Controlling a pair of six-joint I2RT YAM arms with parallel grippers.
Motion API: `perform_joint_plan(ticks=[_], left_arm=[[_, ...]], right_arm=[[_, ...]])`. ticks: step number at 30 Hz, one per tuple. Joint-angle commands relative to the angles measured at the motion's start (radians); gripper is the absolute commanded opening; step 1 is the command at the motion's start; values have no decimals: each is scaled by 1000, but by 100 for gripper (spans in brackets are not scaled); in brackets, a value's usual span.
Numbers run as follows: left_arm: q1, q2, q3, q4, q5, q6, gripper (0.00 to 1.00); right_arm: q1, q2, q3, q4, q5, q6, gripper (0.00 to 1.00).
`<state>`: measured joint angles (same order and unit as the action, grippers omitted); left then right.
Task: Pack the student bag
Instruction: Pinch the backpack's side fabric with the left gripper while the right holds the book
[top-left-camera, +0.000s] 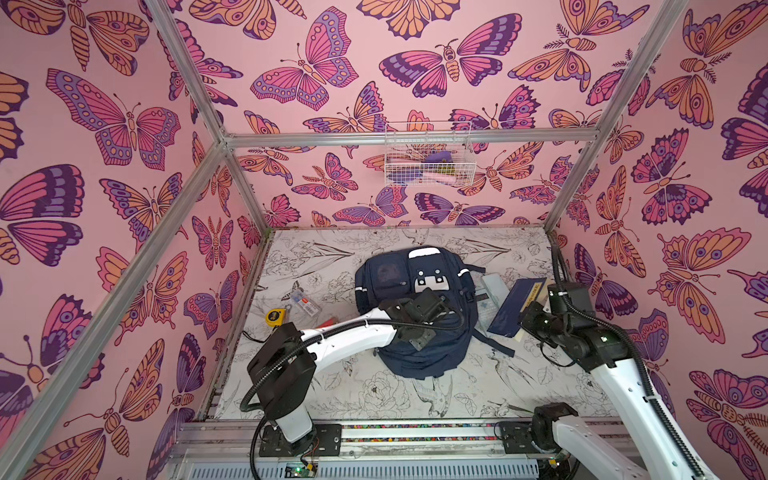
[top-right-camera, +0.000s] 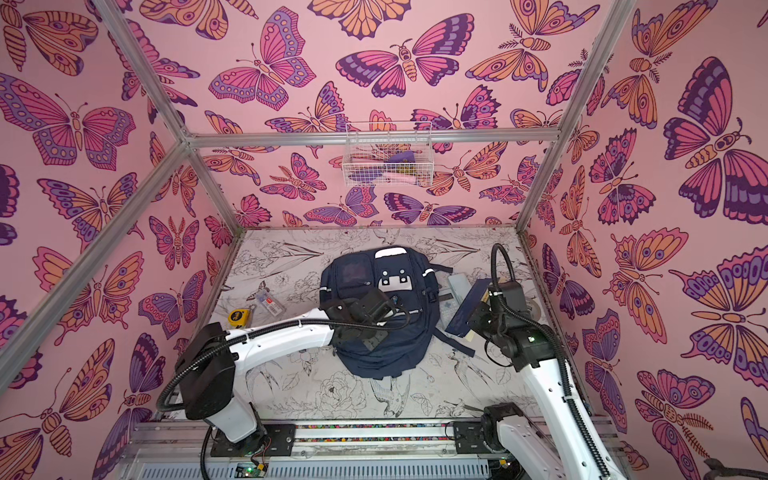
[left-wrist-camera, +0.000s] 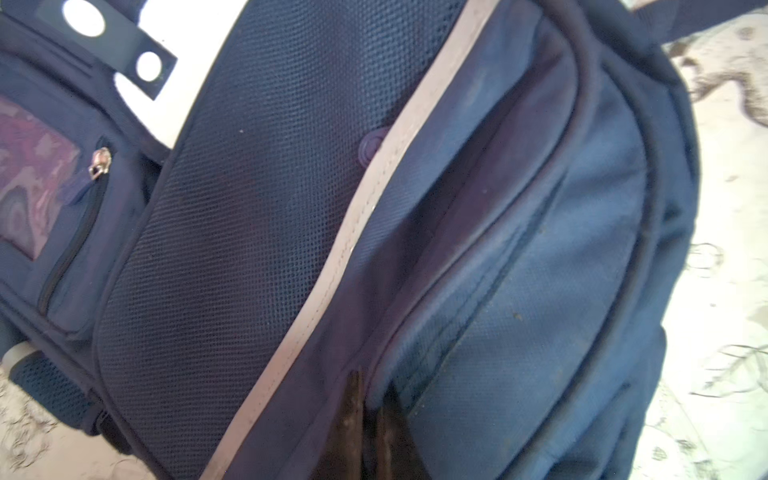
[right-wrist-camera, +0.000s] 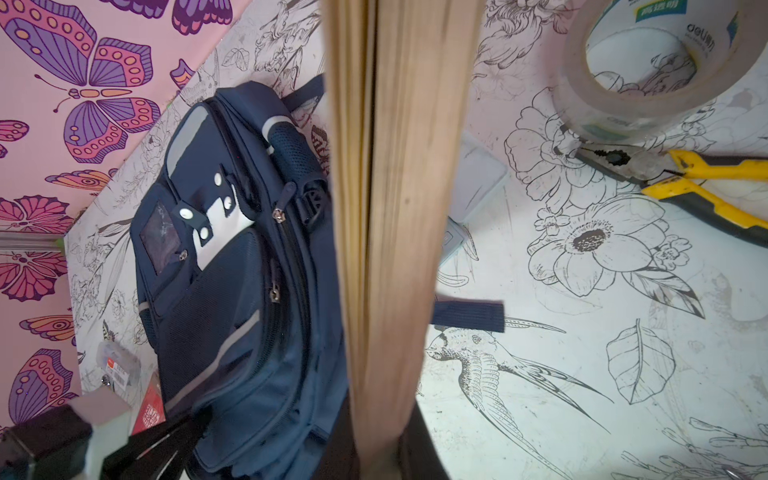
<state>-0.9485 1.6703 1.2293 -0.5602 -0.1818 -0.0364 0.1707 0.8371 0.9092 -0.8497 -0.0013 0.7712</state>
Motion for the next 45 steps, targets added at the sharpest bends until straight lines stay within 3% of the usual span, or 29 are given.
perform_joint_plan(ticks=[1,5,11,15,18,21,26,28,33,38,40,45], left_arm=[[-5,-28,-9,-21,30,-18,44],[-76,-23,-12,-23,68,-3,55],[-169,21,-13,-23,50,6,61],[-201,78,14,-26,-19,7,62],[-215,130,43,-26,-136,-12,62],[-231,178,72,-25,-245,-16,60],[-246,211,107,-25,-417,-56,40],[-246,201,113,-23,-465,-78,39],[-245,187,122,9,-349,-72,59],[-248,218,128,35,-243,-54,62],[-248,235,132,37,-236,-43,59],[-245,260,138,43,-243,-24,34]], right_arm=[[-6,-10,13,27,-5,14,0],[-6,-6,28,26,-2,11,0],[-6,3,33,26,-2,8,0],[-6,4,30,32,-11,10,0],[-8,-1,30,33,-15,8,0],[-8,-5,30,34,-18,5,0],[-10,-11,25,34,-21,1,0],[-10,-14,20,34,-24,2,0],[-10,-19,7,41,-30,6,0],[-14,-32,1,37,-23,4,0],[-16,-37,-1,34,-24,2,0],[-20,-49,-2,29,-25,0,0]])
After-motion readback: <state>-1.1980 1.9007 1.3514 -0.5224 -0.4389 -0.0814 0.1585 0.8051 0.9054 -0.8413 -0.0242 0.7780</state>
